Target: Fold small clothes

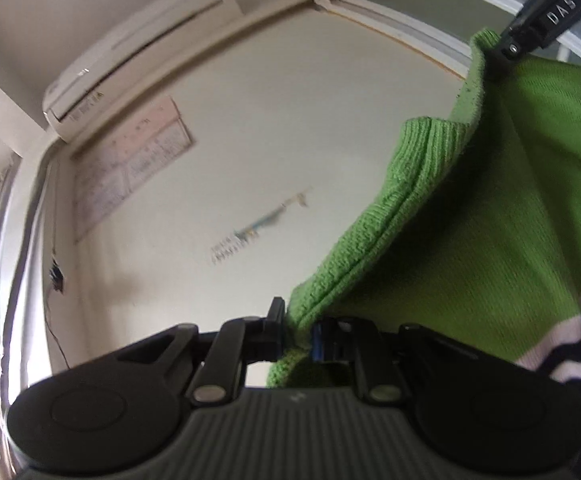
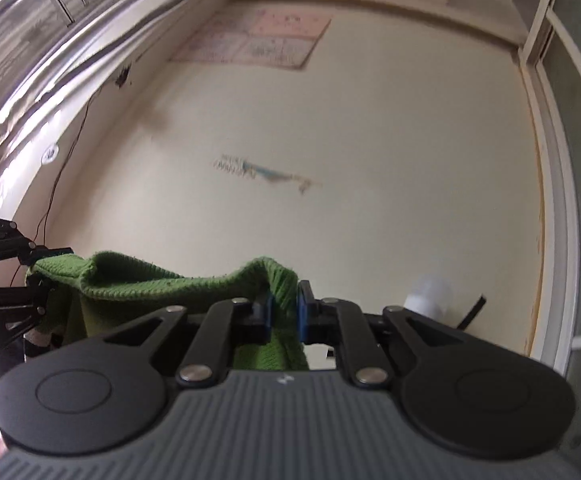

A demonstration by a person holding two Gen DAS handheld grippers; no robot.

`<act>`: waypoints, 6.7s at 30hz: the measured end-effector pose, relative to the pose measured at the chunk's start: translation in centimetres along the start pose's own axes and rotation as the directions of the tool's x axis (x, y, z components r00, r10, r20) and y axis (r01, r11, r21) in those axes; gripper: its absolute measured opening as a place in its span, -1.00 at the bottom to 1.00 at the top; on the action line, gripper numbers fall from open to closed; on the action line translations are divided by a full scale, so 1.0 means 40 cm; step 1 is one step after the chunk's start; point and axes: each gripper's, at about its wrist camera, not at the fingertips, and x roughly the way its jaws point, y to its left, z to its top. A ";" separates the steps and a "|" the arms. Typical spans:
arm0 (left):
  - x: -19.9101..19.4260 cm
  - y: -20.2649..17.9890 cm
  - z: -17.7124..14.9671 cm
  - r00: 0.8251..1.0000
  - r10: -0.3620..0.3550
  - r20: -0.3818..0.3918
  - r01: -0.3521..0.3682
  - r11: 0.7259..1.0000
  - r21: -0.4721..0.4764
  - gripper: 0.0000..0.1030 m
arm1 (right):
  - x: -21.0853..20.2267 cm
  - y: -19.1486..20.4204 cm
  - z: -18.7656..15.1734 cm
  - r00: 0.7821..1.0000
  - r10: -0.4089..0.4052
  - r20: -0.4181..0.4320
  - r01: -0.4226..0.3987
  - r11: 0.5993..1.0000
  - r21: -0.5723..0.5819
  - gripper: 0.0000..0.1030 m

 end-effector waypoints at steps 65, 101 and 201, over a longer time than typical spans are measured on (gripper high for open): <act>-0.142 -0.019 -0.510 0.317 -0.644 -0.696 0.229 0.764 -0.603 -0.21 | -0.167 -0.040 -0.671 0.488 0.648 -0.584 0.047 0.649 0.759 0.14; -0.074 0.036 -0.588 0.312 -0.503 -0.806 0.110 0.861 -0.496 -0.51 | -0.203 -0.177 -0.584 0.583 0.457 -0.672 0.076 0.793 0.605 0.45; 0.242 0.034 -0.609 0.353 -0.746 -0.564 0.047 0.617 -0.786 0.13 | 0.366 -0.067 -0.590 0.467 0.634 -0.617 -0.165 0.748 0.643 0.23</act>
